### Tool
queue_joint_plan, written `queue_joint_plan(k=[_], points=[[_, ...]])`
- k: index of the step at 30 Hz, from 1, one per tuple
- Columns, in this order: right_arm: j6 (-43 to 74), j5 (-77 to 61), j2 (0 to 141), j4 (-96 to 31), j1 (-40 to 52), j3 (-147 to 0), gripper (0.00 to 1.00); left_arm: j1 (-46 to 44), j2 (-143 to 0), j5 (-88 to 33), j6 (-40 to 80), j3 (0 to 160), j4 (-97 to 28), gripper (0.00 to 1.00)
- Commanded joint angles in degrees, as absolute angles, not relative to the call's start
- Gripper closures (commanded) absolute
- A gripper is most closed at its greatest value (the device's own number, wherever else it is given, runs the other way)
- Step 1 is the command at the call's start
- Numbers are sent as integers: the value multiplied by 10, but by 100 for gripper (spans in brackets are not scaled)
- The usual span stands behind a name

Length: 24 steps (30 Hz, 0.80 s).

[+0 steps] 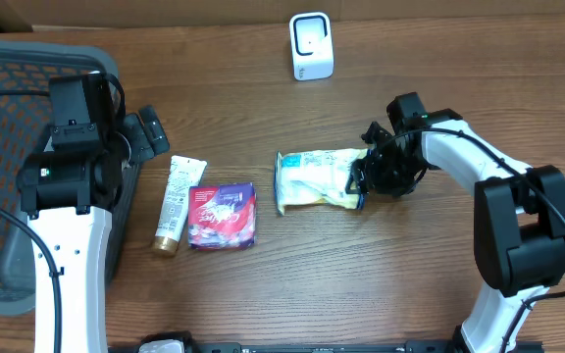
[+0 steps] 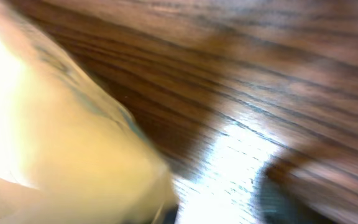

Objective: Scan the item barcode

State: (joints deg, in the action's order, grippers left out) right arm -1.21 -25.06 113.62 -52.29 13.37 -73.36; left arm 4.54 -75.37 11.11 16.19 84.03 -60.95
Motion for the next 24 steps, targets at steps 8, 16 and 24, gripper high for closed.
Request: queue_joint_plan(k=[8, 16, 24], points=[[-18, -262, 1097, -649, 122, -835, 95, 45, -749, 105, 168, 848, -611, 0], [-81, -457, 1065, -708, 123, -915, 96, 45, -749, 105, 167, 848, -611, 0], [-72, -627, 1067, -502, 125, -781, 96, 45, -749, 105, 168, 848, -611, 0]])
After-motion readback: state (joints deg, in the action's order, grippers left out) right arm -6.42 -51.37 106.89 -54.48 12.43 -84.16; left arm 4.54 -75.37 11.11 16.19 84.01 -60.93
